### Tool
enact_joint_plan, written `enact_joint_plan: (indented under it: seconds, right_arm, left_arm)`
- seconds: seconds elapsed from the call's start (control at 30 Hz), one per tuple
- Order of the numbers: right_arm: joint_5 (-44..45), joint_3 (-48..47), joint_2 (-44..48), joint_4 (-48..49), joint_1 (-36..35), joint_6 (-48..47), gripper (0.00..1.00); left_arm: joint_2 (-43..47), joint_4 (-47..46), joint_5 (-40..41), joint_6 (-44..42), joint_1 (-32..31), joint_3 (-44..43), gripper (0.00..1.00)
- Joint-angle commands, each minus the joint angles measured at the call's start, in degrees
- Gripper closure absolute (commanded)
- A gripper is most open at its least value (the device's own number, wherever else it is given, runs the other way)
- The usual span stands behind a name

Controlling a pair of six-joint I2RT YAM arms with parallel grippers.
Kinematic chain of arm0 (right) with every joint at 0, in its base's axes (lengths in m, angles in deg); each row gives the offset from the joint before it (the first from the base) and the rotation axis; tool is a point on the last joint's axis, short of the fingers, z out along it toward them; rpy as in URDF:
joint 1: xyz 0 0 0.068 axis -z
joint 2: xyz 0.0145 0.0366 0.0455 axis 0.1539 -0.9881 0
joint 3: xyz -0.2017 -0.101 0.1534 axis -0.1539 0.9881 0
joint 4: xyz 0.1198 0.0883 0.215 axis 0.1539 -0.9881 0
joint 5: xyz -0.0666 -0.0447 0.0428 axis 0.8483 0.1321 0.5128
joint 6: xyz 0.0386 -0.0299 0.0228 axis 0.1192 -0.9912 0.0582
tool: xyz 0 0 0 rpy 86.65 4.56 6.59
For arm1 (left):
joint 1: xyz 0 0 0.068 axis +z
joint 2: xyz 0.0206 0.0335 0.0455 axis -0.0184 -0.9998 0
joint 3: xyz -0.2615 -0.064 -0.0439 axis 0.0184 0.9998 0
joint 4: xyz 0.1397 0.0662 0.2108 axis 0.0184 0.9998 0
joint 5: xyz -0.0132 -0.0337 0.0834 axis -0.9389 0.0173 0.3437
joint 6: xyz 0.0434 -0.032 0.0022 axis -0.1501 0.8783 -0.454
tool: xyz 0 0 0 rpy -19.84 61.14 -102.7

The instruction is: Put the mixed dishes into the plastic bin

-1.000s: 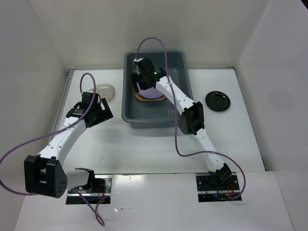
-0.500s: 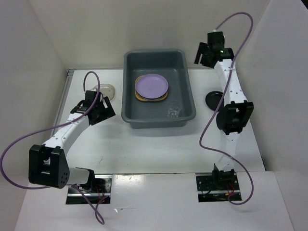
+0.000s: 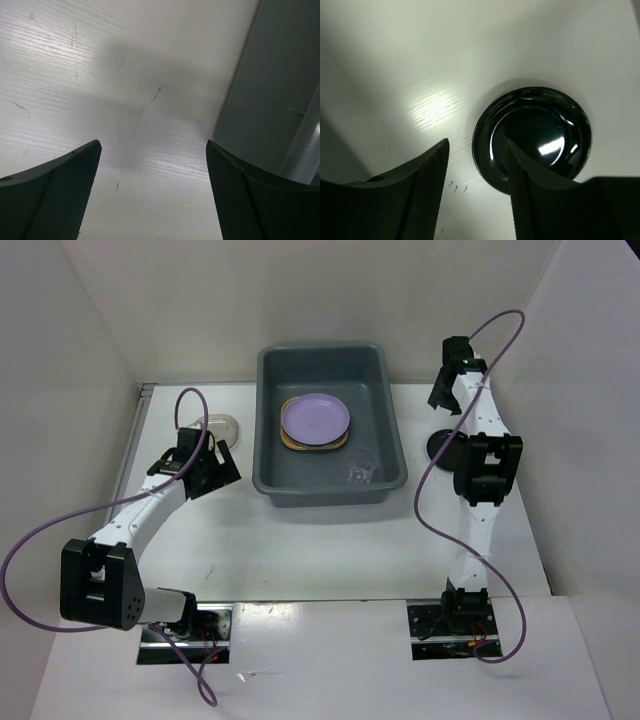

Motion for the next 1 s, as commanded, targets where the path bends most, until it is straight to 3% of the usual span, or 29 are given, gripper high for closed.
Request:
enact_joint_plan:
  seconds: [0.0,0.1,0.47,0.97]
  right_arm:
    - [3.04,-2.29,-4.18,-1.87,-0.31,1.10,0.47]
    - [4.78,-2.81,-6.56,-1.87,-1.44,1.10,0.56]
    - [10.59,-5.98,-12.89,-5.64,-5.40,1.71,0.56]
    - [14.29,-1.94,-12.89,-5.04,-5.40,1.71,0.57]
  left_arm:
    - [-0.37,-1.57,-0.44,-1.67,0.32,-1.15,0.08]
    - [-0.37,-2.10,-1.06,-1.67,0.32,-1.15,0.08]
    - [-0.37,-2.10,-2.11,-2.19,0.32,-0.62,0.08]
    - [-0.37,-2.63,-2.64,-2.72,0.32,-0.62,0.08]
